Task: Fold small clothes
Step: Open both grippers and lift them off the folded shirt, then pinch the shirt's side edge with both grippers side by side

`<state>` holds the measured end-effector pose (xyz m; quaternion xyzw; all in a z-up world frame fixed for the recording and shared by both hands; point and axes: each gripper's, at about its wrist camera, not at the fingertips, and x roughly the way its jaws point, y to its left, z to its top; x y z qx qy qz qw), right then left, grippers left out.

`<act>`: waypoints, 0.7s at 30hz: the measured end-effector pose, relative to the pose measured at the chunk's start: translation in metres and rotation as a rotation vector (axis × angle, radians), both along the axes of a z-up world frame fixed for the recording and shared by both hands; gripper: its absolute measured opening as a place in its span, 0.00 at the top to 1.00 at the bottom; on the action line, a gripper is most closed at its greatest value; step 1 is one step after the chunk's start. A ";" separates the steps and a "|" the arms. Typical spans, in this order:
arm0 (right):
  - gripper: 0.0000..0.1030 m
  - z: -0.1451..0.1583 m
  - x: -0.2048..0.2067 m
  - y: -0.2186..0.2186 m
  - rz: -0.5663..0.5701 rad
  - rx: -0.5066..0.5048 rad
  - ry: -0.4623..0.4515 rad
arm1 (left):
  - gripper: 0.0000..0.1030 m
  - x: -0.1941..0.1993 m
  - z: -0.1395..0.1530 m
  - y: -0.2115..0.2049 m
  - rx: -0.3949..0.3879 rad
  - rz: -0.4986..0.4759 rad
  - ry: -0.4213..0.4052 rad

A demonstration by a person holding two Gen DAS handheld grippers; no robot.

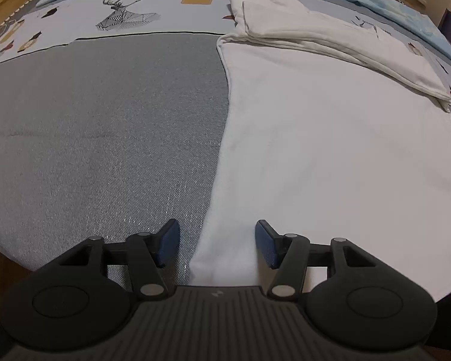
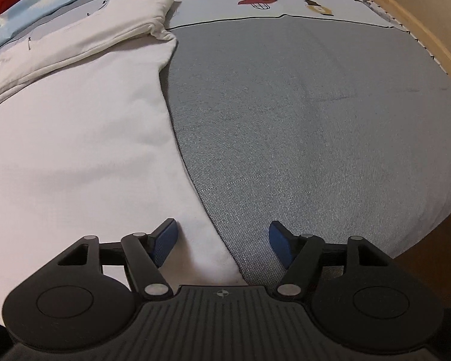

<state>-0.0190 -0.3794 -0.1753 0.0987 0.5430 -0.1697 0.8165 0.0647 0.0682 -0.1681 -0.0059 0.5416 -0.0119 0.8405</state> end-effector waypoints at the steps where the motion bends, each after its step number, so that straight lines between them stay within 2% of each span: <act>1: 0.34 0.000 0.000 0.000 0.000 0.005 -0.001 | 0.51 -0.001 0.000 0.000 -0.003 -0.005 -0.002; 2: 0.38 0.000 0.000 0.000 0.005 0.010 -0.002 | 0.56 -0.001 0.000 -0.002 -0.004 -0.014 -0.005; 4: 0.51 0.001 -0.002 0.003 0.028 0.020 -0.013 | 0.82 -0.003 0.002 -0.005 -0.013 -0.039 -0.012; 5: 0.64 0.002 -0.002 0.005 0.049 0.028 -0.021 | 0.88 -0.004 0.002 -0.006 -0.019 -0.048 -0.014; 6: 0.78 0.003 -0.003 0.007 0.072 0.039 -0.029 | 0.91 -0.004 0.003 -0.006 -0.026 -0.055 -0.016; 8: 0.94 0.005 -0.005 0.009 0.105 0.062 -0.040 | 0.91 -0.005 0.005 -0.007 -0.027 -0.056 -0.023; 12: 0.94 0.009 -0.007 0.005 0.077 0.081 -0.065 | 0.89 -0.006 0.009 0.000 -0.065 -0.012 -0.014; 15: 0.93 0.010 -0.008 -0.001 0.052 0.093 -0.065 | 0.81 -0.005 0.007 0.006 -0.084 0.014 0.024; 16: 0.93 0.009 -0.008 -0.001 0.050 0.087 -0.058 | 0.80 -0.005 0.005 0.005 -0.078 0.010 0.031; 18: 0.83 0.007 -0.010 0.002 0.050 0.082 -0.041 | 0.80 -0.006 0.006 0.002 -0.058 -0.011 0.030; 21: 0.81 0.006 -0.010 0.007 0.071 0.071 -0.030 | 0.80 -0.004 0.006 -0.001 -0.043 -0.028 0.033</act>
